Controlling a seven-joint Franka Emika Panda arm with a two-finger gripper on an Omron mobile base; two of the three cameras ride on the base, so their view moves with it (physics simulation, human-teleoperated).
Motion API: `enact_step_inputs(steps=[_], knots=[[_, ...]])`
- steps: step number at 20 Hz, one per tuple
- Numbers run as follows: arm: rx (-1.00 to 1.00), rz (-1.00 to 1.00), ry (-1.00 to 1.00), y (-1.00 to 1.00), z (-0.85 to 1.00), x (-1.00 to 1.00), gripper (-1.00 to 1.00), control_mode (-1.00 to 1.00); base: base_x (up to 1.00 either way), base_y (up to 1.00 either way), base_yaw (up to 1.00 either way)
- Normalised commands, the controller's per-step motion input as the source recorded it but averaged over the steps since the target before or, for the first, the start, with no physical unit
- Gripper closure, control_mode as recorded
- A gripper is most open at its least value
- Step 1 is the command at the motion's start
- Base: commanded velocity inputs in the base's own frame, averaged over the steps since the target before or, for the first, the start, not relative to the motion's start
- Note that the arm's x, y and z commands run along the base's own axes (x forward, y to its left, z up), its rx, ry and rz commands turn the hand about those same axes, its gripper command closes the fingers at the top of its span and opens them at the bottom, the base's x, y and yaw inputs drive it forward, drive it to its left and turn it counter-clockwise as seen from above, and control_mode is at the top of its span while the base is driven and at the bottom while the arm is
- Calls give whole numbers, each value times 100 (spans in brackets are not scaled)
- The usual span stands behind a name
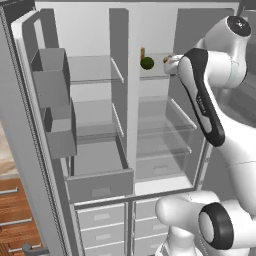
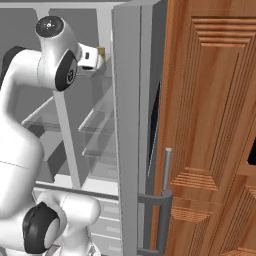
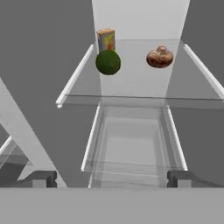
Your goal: Take the mushroom and lime from the fridge shelf and place them in the freezer drawer to begin freezing them.
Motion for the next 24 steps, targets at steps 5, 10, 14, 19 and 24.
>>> enact_step_inputs(steps=[5,10,14,19,24], knots=[[0,10,0,0,-16,86,-100,-100,0,0,0],[0,11,0,-2,0,81,-100,-100,0,0,0],[0,9,2,0,-32,71,-100,-100,0,0,0],[0,3,3,0,-27,80,-100,-100,0,0,0],[0,2,0,0,-7,75,-100,-100,0,0,0]])
